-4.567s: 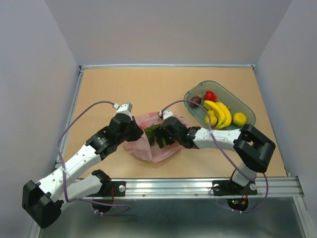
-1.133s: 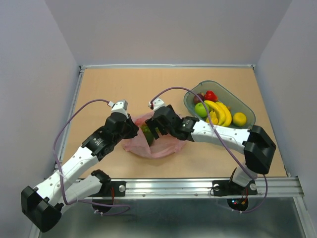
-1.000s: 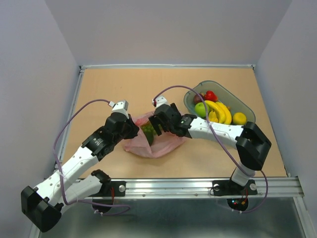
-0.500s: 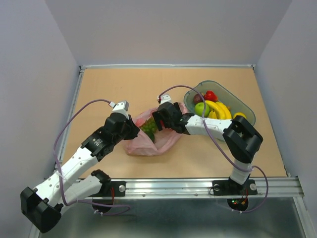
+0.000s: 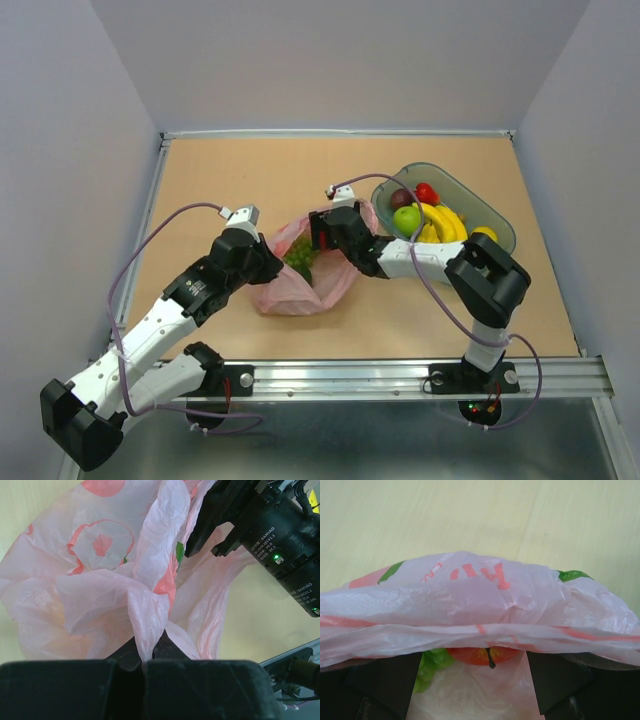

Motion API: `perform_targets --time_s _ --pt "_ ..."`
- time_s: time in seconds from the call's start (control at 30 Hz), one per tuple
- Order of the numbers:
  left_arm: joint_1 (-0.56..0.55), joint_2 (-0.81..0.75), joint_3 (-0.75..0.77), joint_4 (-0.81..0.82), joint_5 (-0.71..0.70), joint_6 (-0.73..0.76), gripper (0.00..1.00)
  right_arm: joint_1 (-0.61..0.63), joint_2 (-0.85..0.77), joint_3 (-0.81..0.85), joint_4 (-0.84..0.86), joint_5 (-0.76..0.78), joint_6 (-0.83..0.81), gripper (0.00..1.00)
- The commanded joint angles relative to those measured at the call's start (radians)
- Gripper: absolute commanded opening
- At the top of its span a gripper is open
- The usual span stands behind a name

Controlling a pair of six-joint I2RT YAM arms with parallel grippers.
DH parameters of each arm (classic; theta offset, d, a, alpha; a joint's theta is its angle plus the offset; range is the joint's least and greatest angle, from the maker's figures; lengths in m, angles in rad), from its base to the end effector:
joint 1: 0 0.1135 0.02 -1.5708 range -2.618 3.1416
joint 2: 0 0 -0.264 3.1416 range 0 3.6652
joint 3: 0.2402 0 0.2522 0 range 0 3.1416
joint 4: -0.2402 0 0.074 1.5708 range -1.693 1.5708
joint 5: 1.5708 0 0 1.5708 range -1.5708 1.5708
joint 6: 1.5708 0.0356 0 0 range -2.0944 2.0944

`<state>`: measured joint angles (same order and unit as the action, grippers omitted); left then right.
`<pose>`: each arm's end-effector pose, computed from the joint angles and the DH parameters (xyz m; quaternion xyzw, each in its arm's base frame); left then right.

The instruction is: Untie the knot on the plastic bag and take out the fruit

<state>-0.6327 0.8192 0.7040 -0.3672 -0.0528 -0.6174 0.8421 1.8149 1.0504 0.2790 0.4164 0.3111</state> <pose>0.1519 -0.1091 0.2870 -0.0071 0.8553 -0.2845 0.4329 0.2747 0.2861 0.1937 -0.1168 0.8365 0.1271 0.5201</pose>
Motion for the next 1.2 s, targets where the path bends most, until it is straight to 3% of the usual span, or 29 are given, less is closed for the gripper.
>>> perform_targets --time_s 0.0,0.2,0.3,0.37,0.4,0.5,0.7,1.0,1.17 --pt "0.004 -0.023 0.049 -0.029 0.013 -0.022 0.0 -0.017 0.038 -0.009 0.149 0.045 0.033 0.83" --pt "0.005 -0.031 0.048 -0.058 0.016 -0.044 0.0 -0.021 0.115 -0.006 0.199 0.018 0.039 0.8" --pt "0.005 -0.035 0.046 -0.067 0.015 -0.051 0.0 -0.021 0.119 -0.027 0.21 0.018 0.043 0.68" --pt "0.005 -0.038 0.045 -0.073 0.011 -0.057 0.0 -0.023 0.09 -0.055 0.241 0.007 0.034 0.45" --pt "0.005 -0.038 0.045 -0.073 0.004 -0.059 0.0 -0.023 0.077 -0.087 0.253 -0.001 0.029 0.24" --pt "0.005 -0.037 0.045 -0.072 -0.015 -0.065 0.0 -0.023 0.0 -0.124 0.255 -0.048 -0.006 0.06" --pt "0.007 -0.016 0.071 -0.059 -0.073 -0.059 0.0 -0.021 -0.189 -0.242 0.235 -0.215 -0.05 0.0" --pt "0.027 0.075 0.15 -0.056 -0.154 0.013 0.0 -0.021 -0.413 -0.25 -0.006 -0.606 -0.067 0.0" --pt "0.037 0.121 0.175 -0.032 -0.165 0.038 0.0 -0.021 -0.572 -0.221 -0.129 -0.653 -0.041 0.0"
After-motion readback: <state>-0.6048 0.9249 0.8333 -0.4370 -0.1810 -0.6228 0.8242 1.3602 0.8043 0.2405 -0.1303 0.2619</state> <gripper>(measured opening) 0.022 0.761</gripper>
